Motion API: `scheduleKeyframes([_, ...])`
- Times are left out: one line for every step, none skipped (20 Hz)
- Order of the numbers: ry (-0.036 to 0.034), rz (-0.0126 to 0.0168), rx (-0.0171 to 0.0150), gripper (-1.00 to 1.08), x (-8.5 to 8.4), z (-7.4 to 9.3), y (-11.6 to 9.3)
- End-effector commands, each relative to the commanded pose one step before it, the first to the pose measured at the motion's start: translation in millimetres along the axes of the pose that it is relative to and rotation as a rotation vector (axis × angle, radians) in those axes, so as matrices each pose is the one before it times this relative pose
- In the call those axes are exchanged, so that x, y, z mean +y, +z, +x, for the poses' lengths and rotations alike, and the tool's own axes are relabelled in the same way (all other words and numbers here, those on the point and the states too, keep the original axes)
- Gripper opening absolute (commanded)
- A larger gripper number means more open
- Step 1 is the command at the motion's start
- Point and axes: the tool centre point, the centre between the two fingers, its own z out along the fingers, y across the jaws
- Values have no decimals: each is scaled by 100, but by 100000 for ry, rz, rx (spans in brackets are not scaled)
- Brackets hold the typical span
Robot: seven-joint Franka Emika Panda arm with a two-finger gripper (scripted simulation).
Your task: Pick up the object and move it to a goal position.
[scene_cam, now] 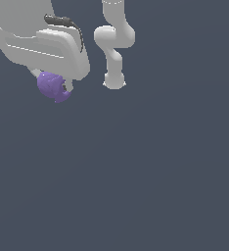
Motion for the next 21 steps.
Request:
scheduleKeyframes([-119,-70,-126,-100,945,222,-1883])
scheduleKeyframes([0,0,0,-100,322,100,-618])
scheduleKeyframes([0,0,0,-100,292,93,-561])
scheduleKeyframes([0,0,0,-100,264,87,-508])
scheduleKeyframes([0,0,0,-100,237,81,-457])
scheduleKeyframes([0,0,0,-100,210,76,-409])
scheduleKeyframes([0,0,0,-100,186,71,-365])
scheduleKeyframes([0,0,0,-100,167,66,-329])
scheduleKeyframes([0,0,0,-100,150,61,-296])
scheduleKeyframes([-43,-50,22,-100,81,40,-273])
scheduleKeyframes([0,0,0,-100,117,50,-233])
scheduleKeyframes([0,0,0,-100,101,45,-203])
scheduleKeyframes([0,0,0,-100,86,40,-174])
scheduleKeyframes([0,0,0,-100,71,35,-146])
scheduleKeyframes([0,0,0,-100,56,31,-120])
scheduleKeyframes([0,0,0,-100,42,27,-94])
scheduleKeyframes([0,0,0,-100,28,24,-69])
scheduleKeyframes([0,0,0,-100,15,20,-45])
scheduleKeyframes([0,0,0,-100,4,16,-24])
scheduleKeyframes([0,0,0,-100,-2,10,-8])
scheduleKeyframes([0,0,0,-100,-2,3,-1])
